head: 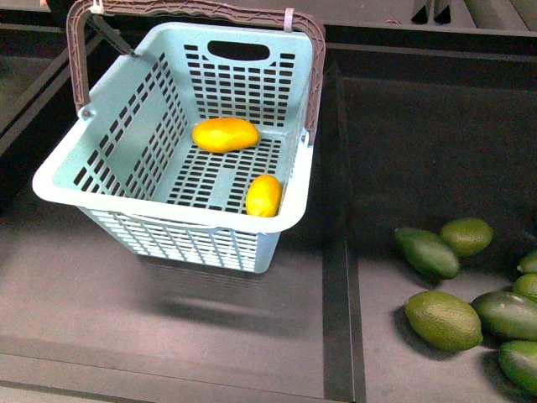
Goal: Pick lemon and mango into basket
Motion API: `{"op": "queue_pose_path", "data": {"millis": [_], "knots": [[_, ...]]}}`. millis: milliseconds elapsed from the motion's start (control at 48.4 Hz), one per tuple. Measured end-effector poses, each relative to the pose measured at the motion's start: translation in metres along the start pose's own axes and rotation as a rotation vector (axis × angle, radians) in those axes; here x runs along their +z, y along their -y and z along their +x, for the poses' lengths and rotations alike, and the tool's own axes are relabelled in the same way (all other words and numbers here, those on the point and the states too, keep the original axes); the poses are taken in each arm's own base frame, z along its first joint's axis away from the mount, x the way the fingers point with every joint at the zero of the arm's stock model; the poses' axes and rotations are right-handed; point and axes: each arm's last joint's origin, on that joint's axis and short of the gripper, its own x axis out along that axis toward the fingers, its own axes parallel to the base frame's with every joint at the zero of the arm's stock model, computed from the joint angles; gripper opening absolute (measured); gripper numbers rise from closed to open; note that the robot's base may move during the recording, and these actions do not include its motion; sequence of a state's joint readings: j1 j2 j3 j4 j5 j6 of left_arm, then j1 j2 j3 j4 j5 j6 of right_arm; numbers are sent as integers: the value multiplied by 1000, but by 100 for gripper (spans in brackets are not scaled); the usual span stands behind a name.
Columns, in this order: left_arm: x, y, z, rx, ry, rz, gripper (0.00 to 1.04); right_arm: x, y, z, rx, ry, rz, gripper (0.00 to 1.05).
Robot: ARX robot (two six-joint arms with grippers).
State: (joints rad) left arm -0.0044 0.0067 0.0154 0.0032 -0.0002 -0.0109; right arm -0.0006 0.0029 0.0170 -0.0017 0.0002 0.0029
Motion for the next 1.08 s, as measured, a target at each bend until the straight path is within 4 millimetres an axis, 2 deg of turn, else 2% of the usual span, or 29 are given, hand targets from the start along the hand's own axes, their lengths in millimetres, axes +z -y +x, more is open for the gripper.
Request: {"op": "queue_pose_path", "data": {"millis": [372,682,889,1075], "knots": [[0,0,0,0,0,-1,4,0,0,0,0,0,0,96],[0,0,0,0,0,0,64,0,0,0,0,0,0,96],[0,0,0,0,0,0,99,0,0,0,0,0,0,96],[0,0,0,0,0,2,98,0,0,0,0,0,0,96]]}}
